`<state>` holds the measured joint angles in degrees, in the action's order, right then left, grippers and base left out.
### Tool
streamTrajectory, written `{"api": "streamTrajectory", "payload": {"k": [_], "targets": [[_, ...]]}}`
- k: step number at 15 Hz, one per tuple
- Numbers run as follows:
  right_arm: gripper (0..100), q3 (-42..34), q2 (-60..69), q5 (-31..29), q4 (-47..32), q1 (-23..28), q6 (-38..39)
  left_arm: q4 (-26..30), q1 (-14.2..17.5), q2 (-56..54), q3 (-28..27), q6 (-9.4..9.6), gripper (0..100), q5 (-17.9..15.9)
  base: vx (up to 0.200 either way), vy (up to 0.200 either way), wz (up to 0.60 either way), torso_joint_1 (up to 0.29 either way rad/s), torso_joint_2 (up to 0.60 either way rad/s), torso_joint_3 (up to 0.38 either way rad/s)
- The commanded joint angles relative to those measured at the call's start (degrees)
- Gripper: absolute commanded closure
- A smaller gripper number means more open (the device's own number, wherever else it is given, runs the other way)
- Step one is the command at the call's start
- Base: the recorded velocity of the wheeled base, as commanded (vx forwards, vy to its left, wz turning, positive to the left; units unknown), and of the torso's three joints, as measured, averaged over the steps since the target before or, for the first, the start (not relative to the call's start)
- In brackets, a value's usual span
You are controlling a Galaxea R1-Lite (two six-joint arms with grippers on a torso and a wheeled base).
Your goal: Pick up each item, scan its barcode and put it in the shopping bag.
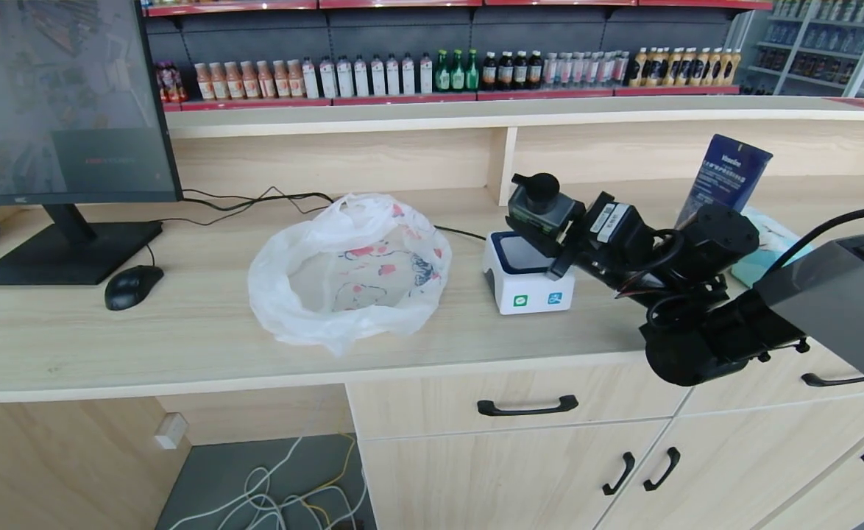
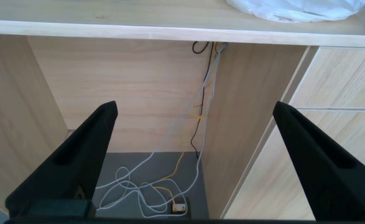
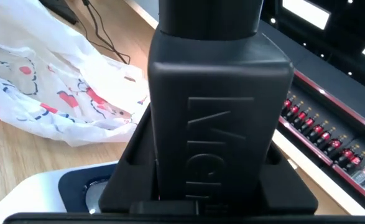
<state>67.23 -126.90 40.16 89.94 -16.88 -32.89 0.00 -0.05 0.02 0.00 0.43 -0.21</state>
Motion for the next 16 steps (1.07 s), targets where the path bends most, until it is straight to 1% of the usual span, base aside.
{"api": "streamTrajectory", "payload": {"k": [1, 8, 16], "targets": [[100, 0.7, -0.8, 0.0, 0.1, 0.3, -0.1, 0.0, 0.0, 0.0, 0.0, 0.1, 0, 0.0, 0.0, 0.0, 0.0, 0.0, 0.0, 0.0], [100, 1.9, -2.0, 0.0, 0.1, 0.3, -0.2, 0.1, 0.0, 0.0, 0.0, 0.01, 0, 0.0, 0.0, 0.0, 0.0, 0.0, 0.0, 0.0], [100, 1.9, 0.1, -0.1, 0.1, 0.3, -0.2, 0.0, 0.0, 0.0, 0.0, 0.01, 0, 0.0, 0.0, 0.0, 0.0, 0.0, 0.0, 0.0]]}}
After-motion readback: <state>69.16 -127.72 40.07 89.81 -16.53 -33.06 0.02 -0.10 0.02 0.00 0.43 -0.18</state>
